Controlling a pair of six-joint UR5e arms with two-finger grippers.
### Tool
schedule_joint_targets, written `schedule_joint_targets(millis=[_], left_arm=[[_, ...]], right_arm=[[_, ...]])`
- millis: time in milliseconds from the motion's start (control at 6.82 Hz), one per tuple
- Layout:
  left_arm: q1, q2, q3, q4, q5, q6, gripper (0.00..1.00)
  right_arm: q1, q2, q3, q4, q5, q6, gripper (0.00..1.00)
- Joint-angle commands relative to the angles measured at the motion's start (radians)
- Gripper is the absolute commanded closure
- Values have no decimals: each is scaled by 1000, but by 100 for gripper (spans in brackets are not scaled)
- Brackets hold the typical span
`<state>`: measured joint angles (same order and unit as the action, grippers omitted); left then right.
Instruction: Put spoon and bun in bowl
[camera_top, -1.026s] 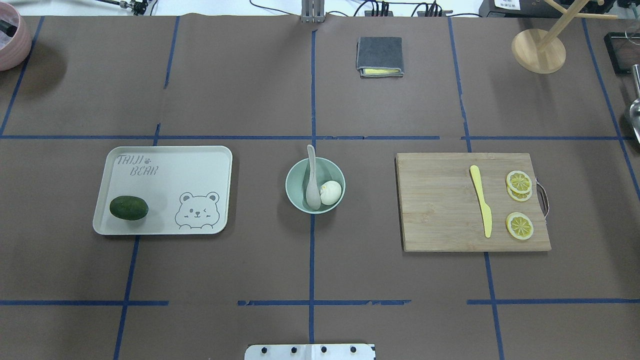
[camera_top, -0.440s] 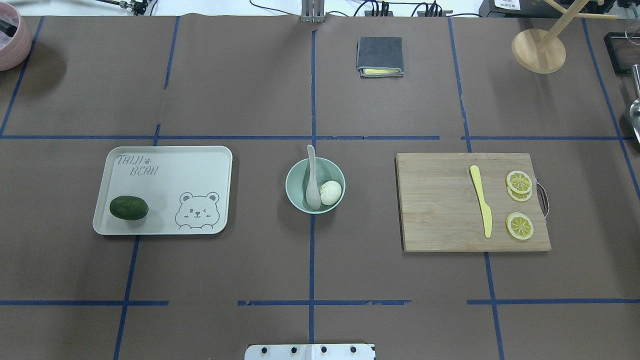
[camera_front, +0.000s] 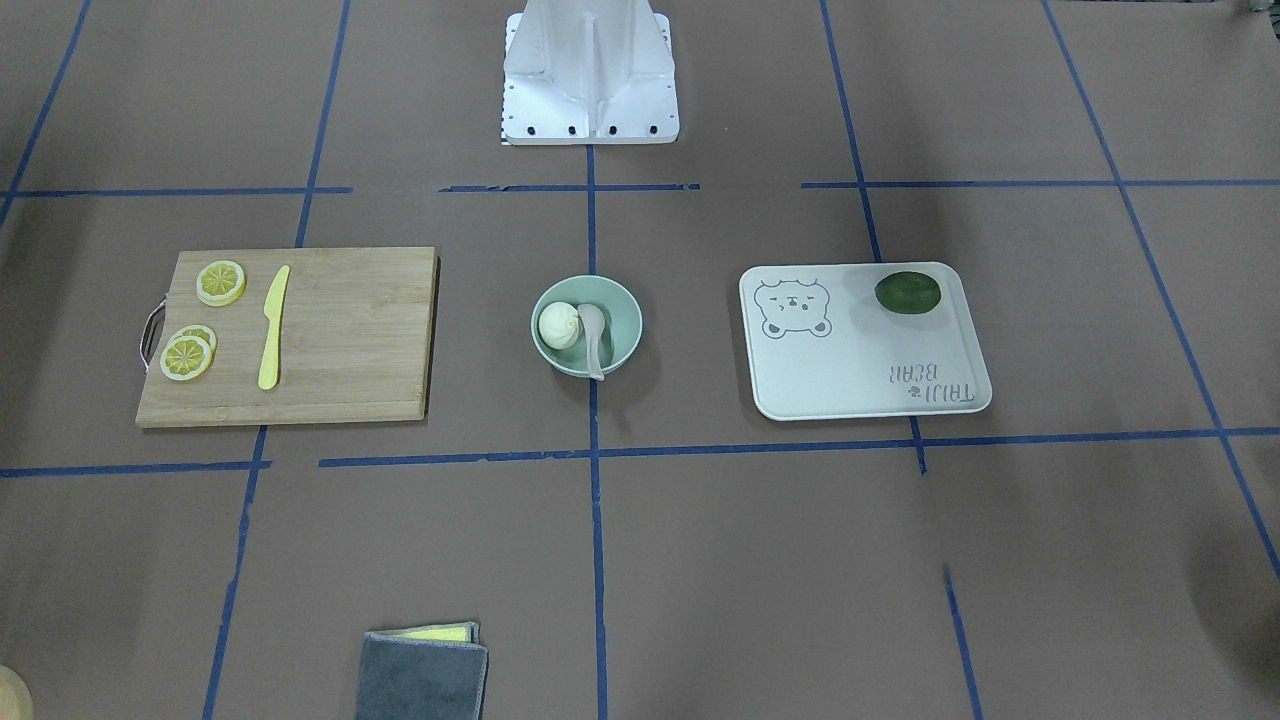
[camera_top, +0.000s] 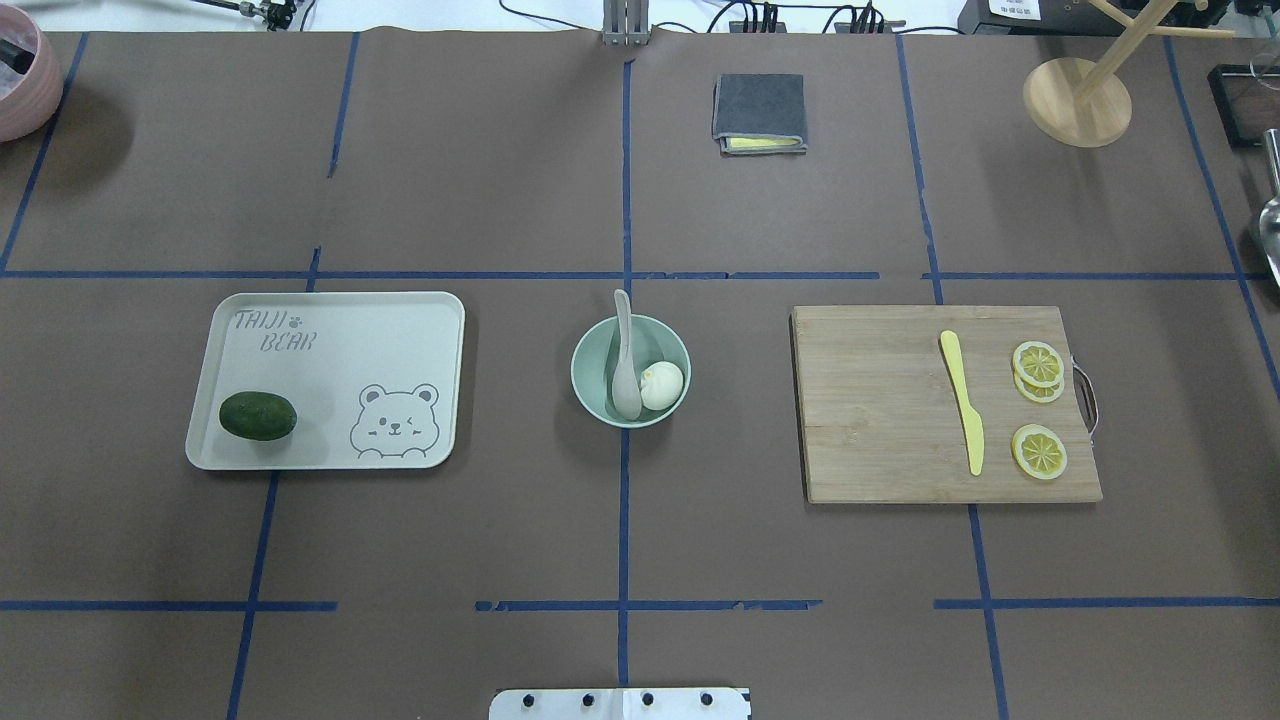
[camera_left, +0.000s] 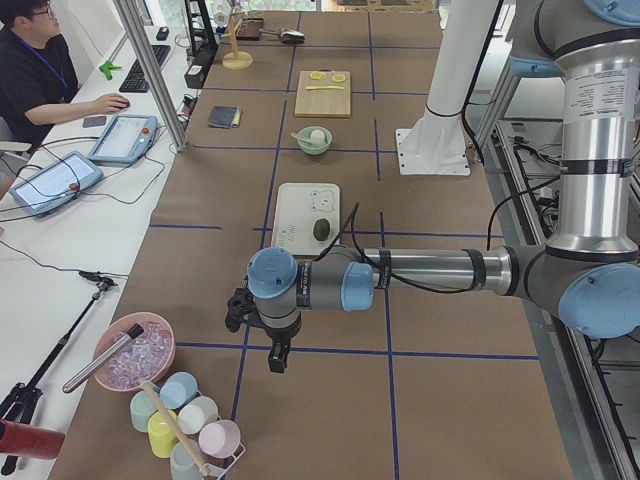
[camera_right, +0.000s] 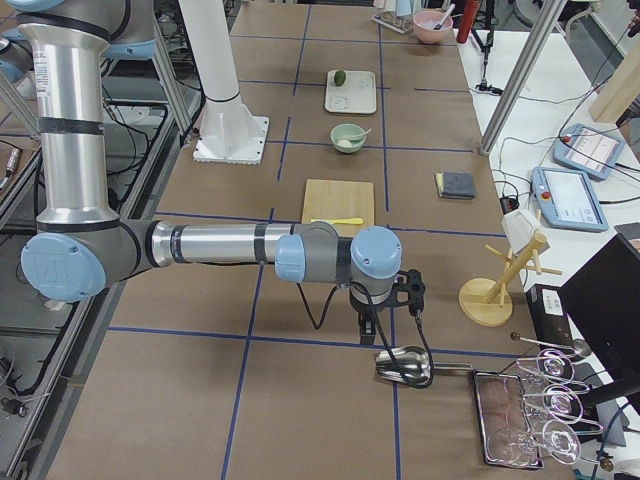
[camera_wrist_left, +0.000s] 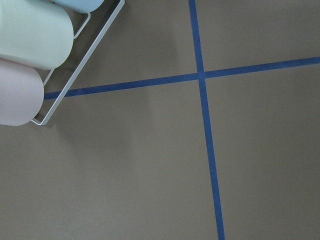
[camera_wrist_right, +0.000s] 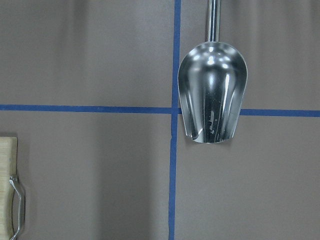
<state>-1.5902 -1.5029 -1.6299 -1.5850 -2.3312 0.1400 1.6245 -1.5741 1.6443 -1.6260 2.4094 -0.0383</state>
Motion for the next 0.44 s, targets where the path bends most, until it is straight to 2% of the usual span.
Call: schedule_joint_targets(millis=[0, 293], left_arm=[[1, 6, -2, -1, 0, 1, 0], [1, 7, -1, -1, 0, 1, 0]], right_arm=[[0, 8, -1, 0, -1, 0, 0], [0, 9, -1, 0, -1, 3, 0]])
